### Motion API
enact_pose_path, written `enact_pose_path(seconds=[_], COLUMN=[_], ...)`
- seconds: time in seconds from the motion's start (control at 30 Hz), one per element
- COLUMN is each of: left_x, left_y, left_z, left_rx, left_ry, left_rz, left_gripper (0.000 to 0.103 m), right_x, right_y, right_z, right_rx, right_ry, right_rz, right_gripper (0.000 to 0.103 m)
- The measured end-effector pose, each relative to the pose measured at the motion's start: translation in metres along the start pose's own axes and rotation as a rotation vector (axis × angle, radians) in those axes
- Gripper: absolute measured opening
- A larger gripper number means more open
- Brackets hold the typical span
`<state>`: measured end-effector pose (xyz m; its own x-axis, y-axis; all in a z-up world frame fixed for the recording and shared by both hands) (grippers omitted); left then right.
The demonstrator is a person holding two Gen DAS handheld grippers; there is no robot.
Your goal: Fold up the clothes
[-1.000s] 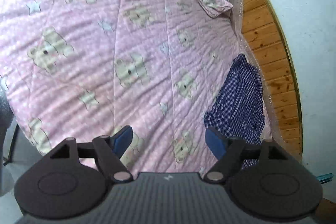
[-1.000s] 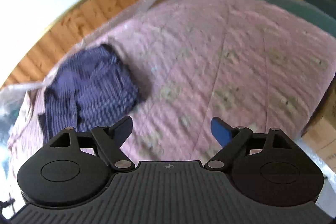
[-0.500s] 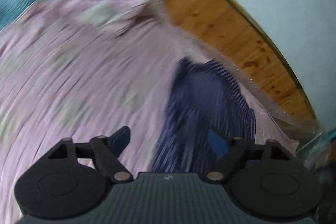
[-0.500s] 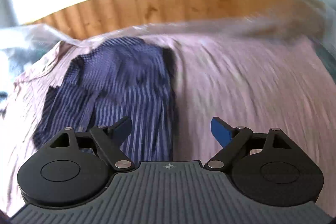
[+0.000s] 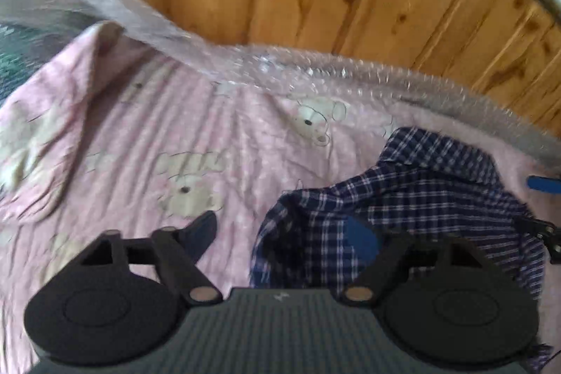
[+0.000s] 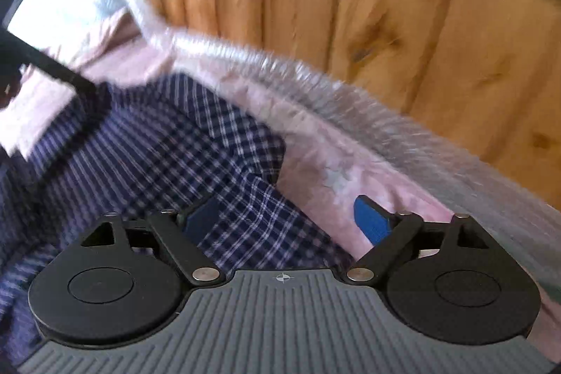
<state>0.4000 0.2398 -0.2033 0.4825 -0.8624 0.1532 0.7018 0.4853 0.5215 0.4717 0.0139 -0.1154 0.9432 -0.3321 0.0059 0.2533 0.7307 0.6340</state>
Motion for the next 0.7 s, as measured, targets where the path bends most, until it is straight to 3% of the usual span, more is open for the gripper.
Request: enact_pose_path(seconds=[0.03,0.07,0.1,0.13,0.23,0.33,0.4,0.47,0.53,0.57,0.63,0.7], left_x=[0.002,0.004,0.006,0.006,0.003,-0.019,-0.034,-0.041,-0.055,-0.062,-0.069,-0.072], left_y=[0.001,0.0,-0.002,-0.008,-0.027,-0.076,-0.121,-0.165,-0.199,-0.21,-0.215,-0.204], left_z=[-0.007,-0.007,0.001,0.018,0.071,0.13,0.159,0.169,0.167,0.166,0.166,0.173], left_rx=[-0.008,-0.011,0.015,0.051,0.151,0.166,0.133,0.053,-0.022,-0.049,-0.047,0.008], left_ry=[-0.005,-0.033,-0.075,-0.112,-0.218,-0.273,-0.298,-0.242,-0.205,-0.198,-0.195,-0.181], left_rz=[-0.009,-0.002,0.012,0.021,0.045,0.083,0.121,0.102,0.176,0.218,0.268,0.283], left_gripper=[0.005,0.005,0.002,0.002,0.002,0.002,0.002,0.005,0.021,0.023,0.033,0.048], right_x=[0.002,0.004,0.003,-0.005,-0.029,-0.054,-0.08,-0.107,-0.126,-0.129,-0.13,-0.126], right_y=[0.0,-0.005,-0.009,-0.011,-0.018,-0.024,-0.04,-0.068,-0.1,-0.111,-0.113,-0.093], right_z=[-0.015,-0.025,-0.026,-0.005,0.058,0.121,0.161,0.187,0.194,0.19,0.178,0.168], right_rx=[-0.036,-0.082,-0.102,-0.069,0.029,0.128,0.145,0.112,0.06,0.035,0.007,0.041], right_ry=[0.031,0.059,0.071,0.069,0.062,0.056,0.062,0.075,0.084,0.085,0.072,0.044], right_rz=[0.021,0.03,0.035,0.041,0.056,0.072,0.078,0.064,0.005,-0.044,-0.08,-0.042], right_gripper=[0.038,0.016,0.002,0.0,0.0,0.0,0.0,0.0,0.001,0.011,0.051,0.072])
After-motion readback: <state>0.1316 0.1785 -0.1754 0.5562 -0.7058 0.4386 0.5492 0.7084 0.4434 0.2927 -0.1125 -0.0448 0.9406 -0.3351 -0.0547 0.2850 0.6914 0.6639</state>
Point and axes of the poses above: each gripper's, at about its wrist camera, not at the fingertips, and z roughly against the way its jaws point, x to its right, y to its top, the point moved 4 cm from there along -z, roughly the way its jaws point, and after that the axes turned 2 degrees about x, right-handed, at the moved point
